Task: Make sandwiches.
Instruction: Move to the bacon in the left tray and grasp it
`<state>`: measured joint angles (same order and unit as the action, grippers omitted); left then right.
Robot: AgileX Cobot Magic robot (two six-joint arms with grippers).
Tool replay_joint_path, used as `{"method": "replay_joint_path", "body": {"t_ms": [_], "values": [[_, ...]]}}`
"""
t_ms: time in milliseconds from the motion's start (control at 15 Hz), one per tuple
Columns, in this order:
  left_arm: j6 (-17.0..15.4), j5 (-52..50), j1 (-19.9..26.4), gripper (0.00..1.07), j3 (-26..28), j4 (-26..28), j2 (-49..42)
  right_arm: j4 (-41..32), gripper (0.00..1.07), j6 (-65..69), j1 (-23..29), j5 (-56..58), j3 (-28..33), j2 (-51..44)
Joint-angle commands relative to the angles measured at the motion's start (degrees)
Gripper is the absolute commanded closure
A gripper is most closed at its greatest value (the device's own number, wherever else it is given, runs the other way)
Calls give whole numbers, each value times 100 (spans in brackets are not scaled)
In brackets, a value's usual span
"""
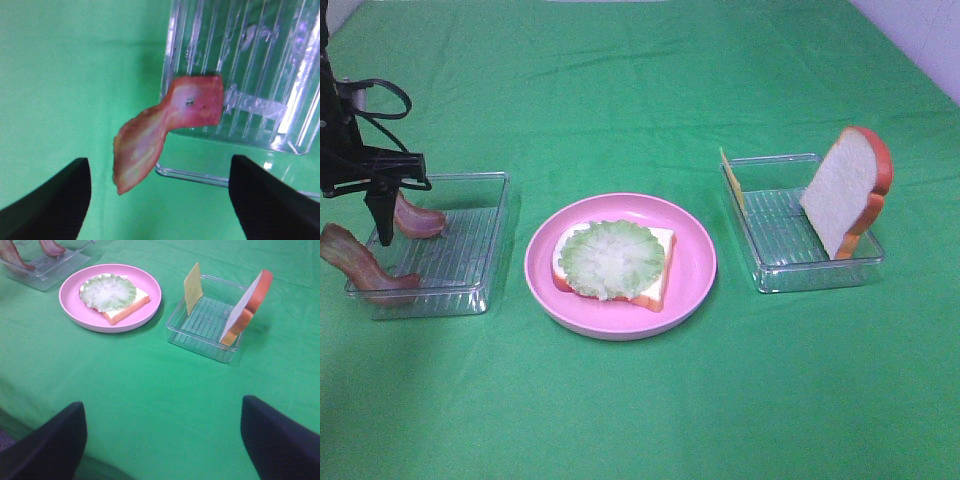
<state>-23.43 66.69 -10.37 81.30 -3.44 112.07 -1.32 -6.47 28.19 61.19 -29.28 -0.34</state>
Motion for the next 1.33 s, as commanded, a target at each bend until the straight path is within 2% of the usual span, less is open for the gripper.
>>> {"method": "replay_joint_path", "body": {"t_ms": [67, 400, 667, 1000, 1133, 1267, 1333], "values": [[23, 143, 17, 34, 29, 23, 120, -29, 28, -57, 0, -57, 29, -86], [0, -6, 17, 36, 29, 29, 321, -29, 28, -57, 0, -57, 29, -86], [0, -80, 17, 46, 29, 23, 464, -29, 28, -57, 0, -57, 29, -86], [-109, -201, 17, 79, 29, 23, 464, -29, 28, -57, 0, -57, 29, -86], [-109, -201, 17, 89, 29, 23, 464, -29, 28, -57, 0, -57, 29, -86], [-109, -269, 17, 107, 29, 23, 464, -29, 28, -57, 0, -57, 29, -86], [-155, -315, 17, 107, 29, 46, 464, -29, 28, -57, 0, -57, 29, -86]]}}
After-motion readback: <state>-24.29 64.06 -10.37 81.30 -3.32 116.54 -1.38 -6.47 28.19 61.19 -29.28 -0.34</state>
